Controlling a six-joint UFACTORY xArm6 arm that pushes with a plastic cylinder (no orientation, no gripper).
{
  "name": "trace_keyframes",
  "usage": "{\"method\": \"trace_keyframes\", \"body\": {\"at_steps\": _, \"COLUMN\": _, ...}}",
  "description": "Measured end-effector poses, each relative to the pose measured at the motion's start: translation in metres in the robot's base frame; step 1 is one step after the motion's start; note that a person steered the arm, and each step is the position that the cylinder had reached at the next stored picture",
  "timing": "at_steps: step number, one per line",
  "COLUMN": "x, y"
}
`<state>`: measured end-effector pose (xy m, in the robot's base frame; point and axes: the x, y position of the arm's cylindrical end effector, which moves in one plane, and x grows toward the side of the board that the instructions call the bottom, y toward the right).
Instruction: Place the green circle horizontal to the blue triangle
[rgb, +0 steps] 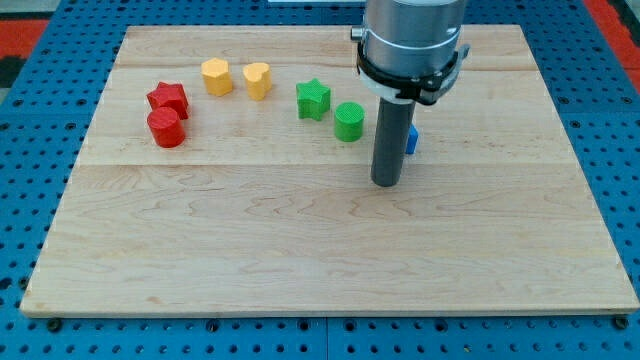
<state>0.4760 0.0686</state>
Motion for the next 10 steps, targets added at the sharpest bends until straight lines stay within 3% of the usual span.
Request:
{"method": "trace_keyframes", "body": {"at_steps": 2, "x": 0.011, "y": 0.026}}
{"method": "trace_keyframes", "body": {"at_steps": 3, "x": 0.011, "y": 0.077}}
{"method": "trace_keyframes", "body": {"at_steps": 4, "x": -0.001, "y": 0.123}}
{"method": "trace_keyframes", "body": {"at_steps": 5, "x": -0.038, "y": 0.142}}
{"method": "trace_keyframes", "body": {"at_steps": 7, "x": -0.107, "y": 0.06}}
{"method": "trace_keyframes", "body": {"at_steps": 9, "x": -0.107, "y": -0.038}}
{"method": "trace_keyframes", "body": {"at_steps": 10, "x": -0.107, "y": -0.059}}
